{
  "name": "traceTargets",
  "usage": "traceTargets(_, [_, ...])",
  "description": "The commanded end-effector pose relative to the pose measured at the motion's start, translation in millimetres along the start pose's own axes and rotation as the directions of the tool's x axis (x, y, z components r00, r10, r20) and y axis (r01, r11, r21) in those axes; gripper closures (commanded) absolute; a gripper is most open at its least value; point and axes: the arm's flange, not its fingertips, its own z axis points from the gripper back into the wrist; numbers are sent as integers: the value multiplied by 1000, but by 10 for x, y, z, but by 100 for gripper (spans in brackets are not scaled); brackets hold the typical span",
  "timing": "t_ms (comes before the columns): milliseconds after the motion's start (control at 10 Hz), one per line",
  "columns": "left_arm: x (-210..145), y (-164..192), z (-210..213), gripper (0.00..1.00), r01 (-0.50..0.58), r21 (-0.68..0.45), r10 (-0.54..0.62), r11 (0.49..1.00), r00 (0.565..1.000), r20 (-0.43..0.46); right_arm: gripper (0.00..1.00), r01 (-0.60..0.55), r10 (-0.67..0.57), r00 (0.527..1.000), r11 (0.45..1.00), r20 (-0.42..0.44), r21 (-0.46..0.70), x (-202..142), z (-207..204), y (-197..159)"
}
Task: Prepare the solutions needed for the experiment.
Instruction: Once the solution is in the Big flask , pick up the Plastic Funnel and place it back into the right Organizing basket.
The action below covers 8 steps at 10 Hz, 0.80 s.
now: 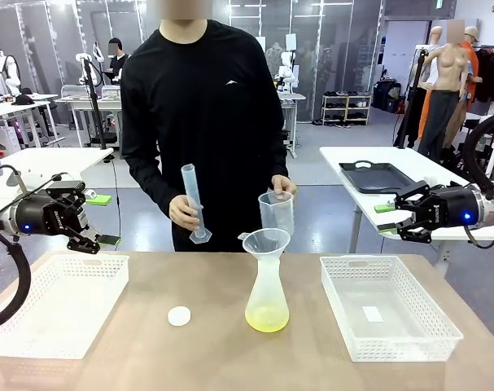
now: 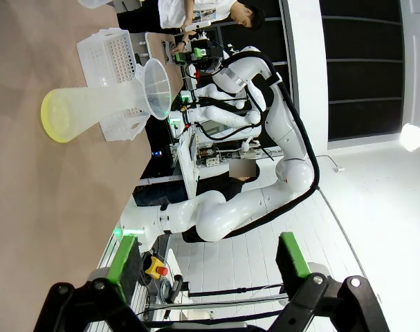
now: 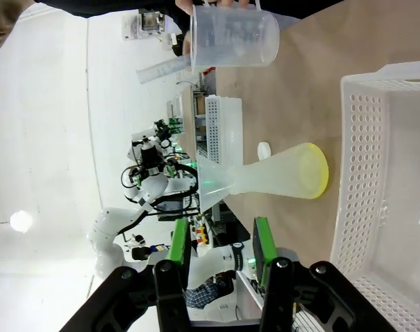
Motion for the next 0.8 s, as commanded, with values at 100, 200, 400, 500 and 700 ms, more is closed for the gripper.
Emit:
traceTargets(100, [0, -26, -1, 0, 3, -11, -3, 1000, 1000, -4, 52, -171, 168, 985, 977, -35, -126, -365, -221, 402])
traceTargets(200, [0, -26, -1, 0, 3, -11, -3, 1000, 1000, -4, 52, -212, 210, 977, 961, -28, -179, -407, -322, 542])
traceTargets(400, [0, -26, -1, 0, 3, -11, -3, 1000, 1000, -4, 52, -302, 308, 951, 898, -33, -319, -529, -580, 900])
traceTargets(500, [0, -26, -1, 0, 3, -11, -3, 1000, 1000, -4, 52, -331, 334, 940, 850, -67, -408, -600, -739, 1076])
traceTargets(700, [0, -26, -1, 0, 3, -11, -3, 1000, 1000, -4, 52, -345, 371, 924, 705, -92, -619, -726, -1132, 1409])
